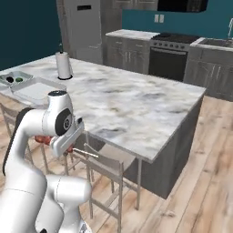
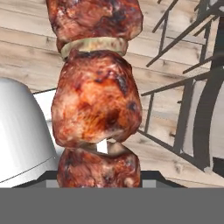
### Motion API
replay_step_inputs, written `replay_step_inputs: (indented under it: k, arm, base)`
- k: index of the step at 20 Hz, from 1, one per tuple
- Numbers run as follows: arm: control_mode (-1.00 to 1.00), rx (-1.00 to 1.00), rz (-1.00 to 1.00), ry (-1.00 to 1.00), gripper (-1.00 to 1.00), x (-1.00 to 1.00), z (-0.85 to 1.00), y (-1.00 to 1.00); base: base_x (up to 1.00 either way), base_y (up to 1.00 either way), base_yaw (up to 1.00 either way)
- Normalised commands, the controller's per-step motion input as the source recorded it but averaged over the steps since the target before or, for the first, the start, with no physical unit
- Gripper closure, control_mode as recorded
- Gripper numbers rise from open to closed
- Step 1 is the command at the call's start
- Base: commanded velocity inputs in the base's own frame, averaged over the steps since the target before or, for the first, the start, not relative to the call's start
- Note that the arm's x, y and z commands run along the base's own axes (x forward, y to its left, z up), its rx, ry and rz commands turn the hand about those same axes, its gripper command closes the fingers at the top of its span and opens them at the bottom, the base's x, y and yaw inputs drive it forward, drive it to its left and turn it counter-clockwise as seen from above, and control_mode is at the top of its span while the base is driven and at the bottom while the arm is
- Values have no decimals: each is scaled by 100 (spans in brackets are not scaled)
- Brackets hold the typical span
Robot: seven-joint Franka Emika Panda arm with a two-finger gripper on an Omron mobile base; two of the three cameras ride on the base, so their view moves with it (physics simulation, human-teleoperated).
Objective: Place the cold items (avocado and eggplant) from the fridge in one tupperware on the dining counter. Place the warm items (kebab skewer and hot dog) in the stove area in another tupperware.
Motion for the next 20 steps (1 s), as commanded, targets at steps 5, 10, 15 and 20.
replay_step_inputs:
  k: [5,10,15,20]
  arm:
    - [100,0,0,0,100,0,0,0]
    - [100,0,0,0,100,0,0,0]
    - [100,0,0,0,100,0,0,0]
    - [100,0,0,0,100,0,0,0]
  base:
    - [0,100,-50]
    - [0,100,-48]
    - [-5,100,-44]
    - [-30,100,-30]
